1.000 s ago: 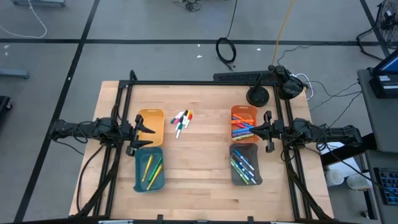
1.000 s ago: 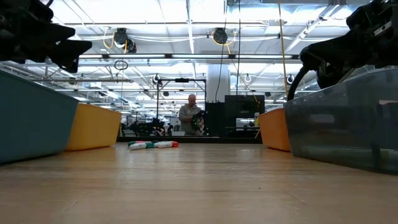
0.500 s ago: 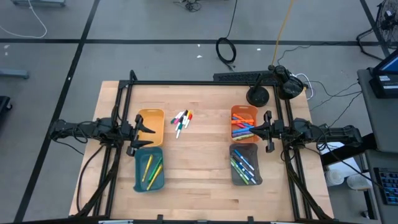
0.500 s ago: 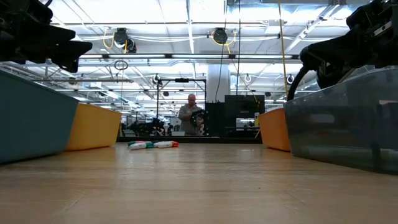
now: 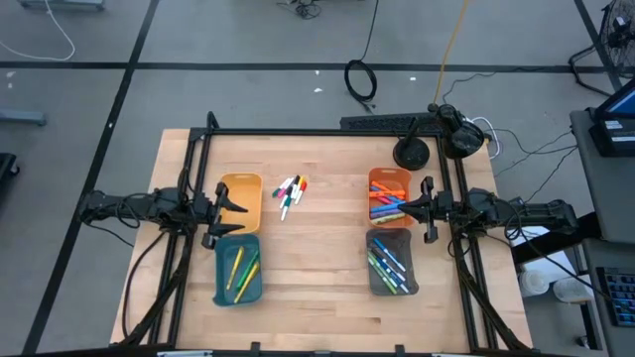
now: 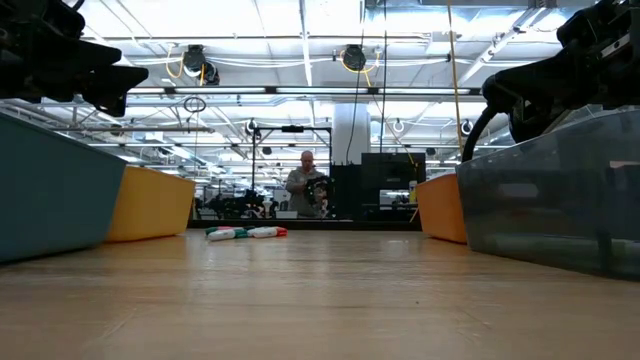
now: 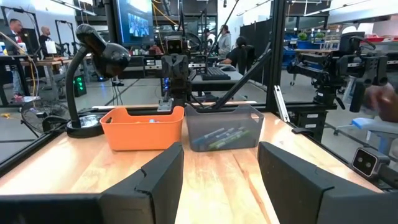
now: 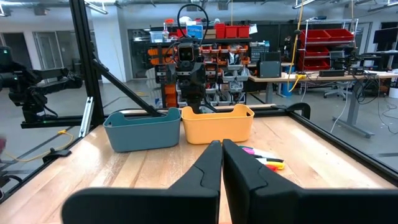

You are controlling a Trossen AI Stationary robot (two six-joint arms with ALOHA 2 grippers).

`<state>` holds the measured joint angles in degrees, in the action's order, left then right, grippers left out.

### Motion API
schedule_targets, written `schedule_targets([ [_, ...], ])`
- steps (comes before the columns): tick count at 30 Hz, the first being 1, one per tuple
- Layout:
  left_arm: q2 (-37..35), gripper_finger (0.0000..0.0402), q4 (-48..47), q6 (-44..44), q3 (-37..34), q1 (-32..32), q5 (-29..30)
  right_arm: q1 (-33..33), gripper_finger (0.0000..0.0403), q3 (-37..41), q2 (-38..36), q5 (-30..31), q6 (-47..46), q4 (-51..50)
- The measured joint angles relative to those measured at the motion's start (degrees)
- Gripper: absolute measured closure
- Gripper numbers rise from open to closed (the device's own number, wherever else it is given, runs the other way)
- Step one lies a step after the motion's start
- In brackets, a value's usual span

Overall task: Pick & Place Markers
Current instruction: Put the bottom dark green mini marker into the yellow bin

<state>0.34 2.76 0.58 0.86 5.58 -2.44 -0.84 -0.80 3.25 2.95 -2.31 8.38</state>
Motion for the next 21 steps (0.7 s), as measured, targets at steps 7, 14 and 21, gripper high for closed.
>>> schedule_targets([
  [7,0.01,0.019,0.46,0.0,0.0,0.0,0.0,-0.02,0.0399,-0.02,0.0,-0.01,0.02,0.0],
  [14,0.0,0.019,10.87,4.8,0.11,0.0,0.51,0.0,0.0399,0.0,0.0,-0.01,0.0,0.0],
  [21,0.03,0.019,19.5,6.55,0.09,0.0,-0.98,0.0,0.0399,-0.02,0.0,-0.01,0.01,0.0],
])
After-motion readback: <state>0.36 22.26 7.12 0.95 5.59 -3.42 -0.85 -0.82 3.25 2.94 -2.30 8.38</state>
